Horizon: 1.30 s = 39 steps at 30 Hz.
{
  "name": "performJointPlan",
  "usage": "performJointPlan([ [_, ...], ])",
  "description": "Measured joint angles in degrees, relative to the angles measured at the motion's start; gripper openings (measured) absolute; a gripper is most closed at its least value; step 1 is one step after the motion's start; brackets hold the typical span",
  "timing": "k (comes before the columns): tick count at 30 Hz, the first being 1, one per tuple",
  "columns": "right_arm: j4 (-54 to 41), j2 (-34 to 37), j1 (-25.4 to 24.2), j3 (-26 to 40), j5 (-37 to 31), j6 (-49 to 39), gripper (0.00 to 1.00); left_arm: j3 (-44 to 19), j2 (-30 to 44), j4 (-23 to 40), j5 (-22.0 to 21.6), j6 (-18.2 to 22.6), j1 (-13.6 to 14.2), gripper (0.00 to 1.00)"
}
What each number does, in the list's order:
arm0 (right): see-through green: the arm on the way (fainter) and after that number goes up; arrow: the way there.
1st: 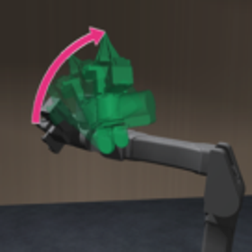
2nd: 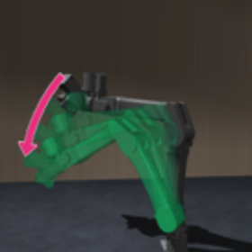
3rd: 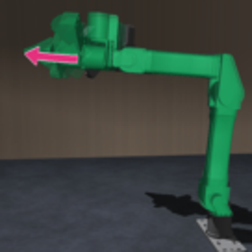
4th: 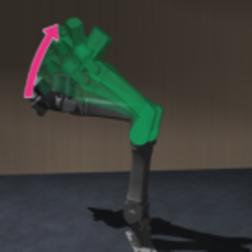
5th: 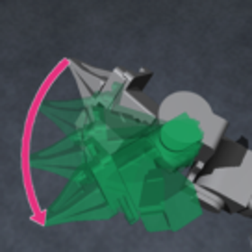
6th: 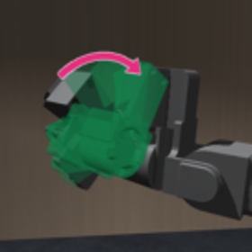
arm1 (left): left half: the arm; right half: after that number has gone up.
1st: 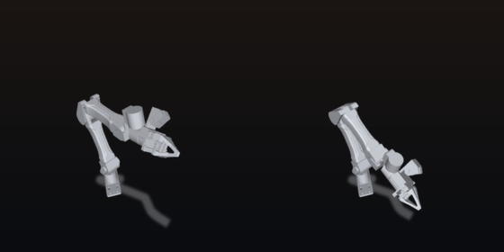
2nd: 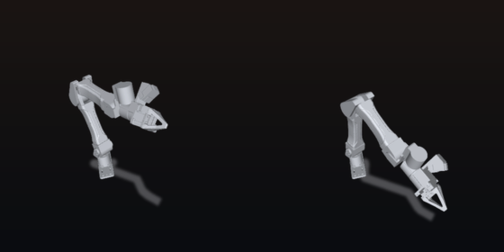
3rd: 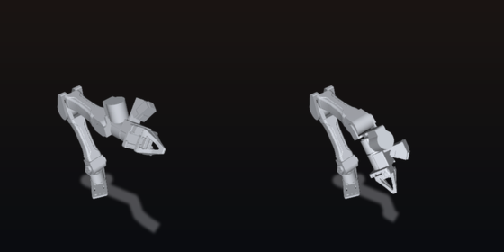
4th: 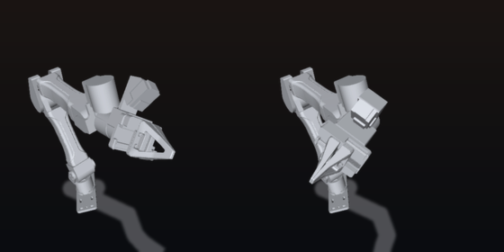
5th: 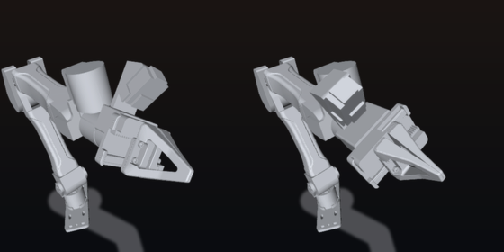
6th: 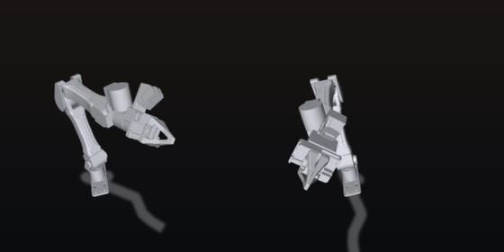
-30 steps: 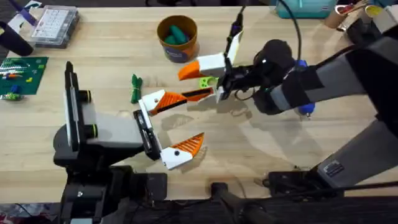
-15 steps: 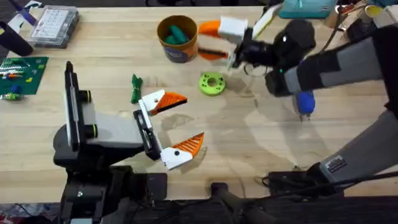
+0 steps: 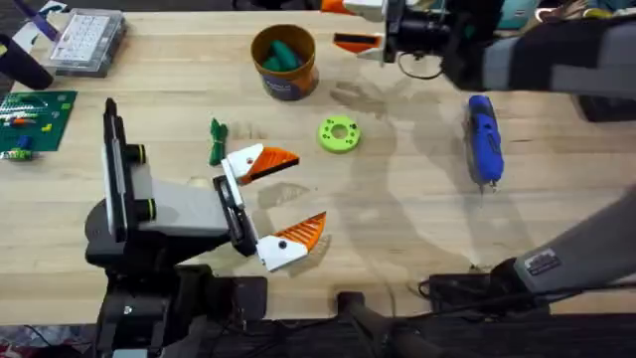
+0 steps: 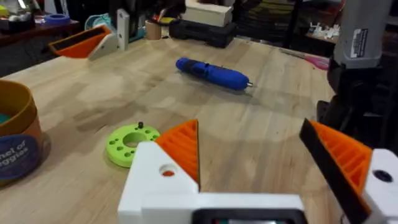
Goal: Pick up the gripper from the table and insert it into the empty holder that is missing its gripper. Then pick up a screw, insert it into the mounting hole, and use the screwdriver to tighten it. Finally, clean up the table by picking up the vegetable and placing it into the bucket.
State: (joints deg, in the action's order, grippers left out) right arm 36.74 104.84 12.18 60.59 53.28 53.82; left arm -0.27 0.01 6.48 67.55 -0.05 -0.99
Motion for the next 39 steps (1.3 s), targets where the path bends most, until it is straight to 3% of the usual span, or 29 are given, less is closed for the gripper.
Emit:
performJointPlan([
  [8,-31.49,-13.76,-3.21,0.88,-5.10,-18.85,0.996,0.00,0.00,0.00,0.00,0.02,0.00,0.986],
  [15,-57.15,-26.72,-2.67,1.18,-15.25,-36.13,0.996,0.00,0.00,0.00,0.02,0.01,0.00,0.986],
  [20,-71.09,-31.03,-0.80,1.30,-24.38,-45.22,0.997,0.00,0.00,0.00,0.02,0.00,0.00,0.986],
  [26,-80.18,-31.53,5.34,1.27,-35.49,-49.76,0.997,0.00,0.00,0.00,0.01,0.00,0.00,0.986],
  [33,-79.91,-31.58,12.62,1.27,-44.68,-51.31,0.997,0.00,0.00,0.00,0.02,0.00,0.00,0.986],
  [39,-78.73,-29.71,14.84,1.27,-47.93,-51.55,0.997,0.00,0.00,0.00,0.02,0.00,0.00,0.986],
])
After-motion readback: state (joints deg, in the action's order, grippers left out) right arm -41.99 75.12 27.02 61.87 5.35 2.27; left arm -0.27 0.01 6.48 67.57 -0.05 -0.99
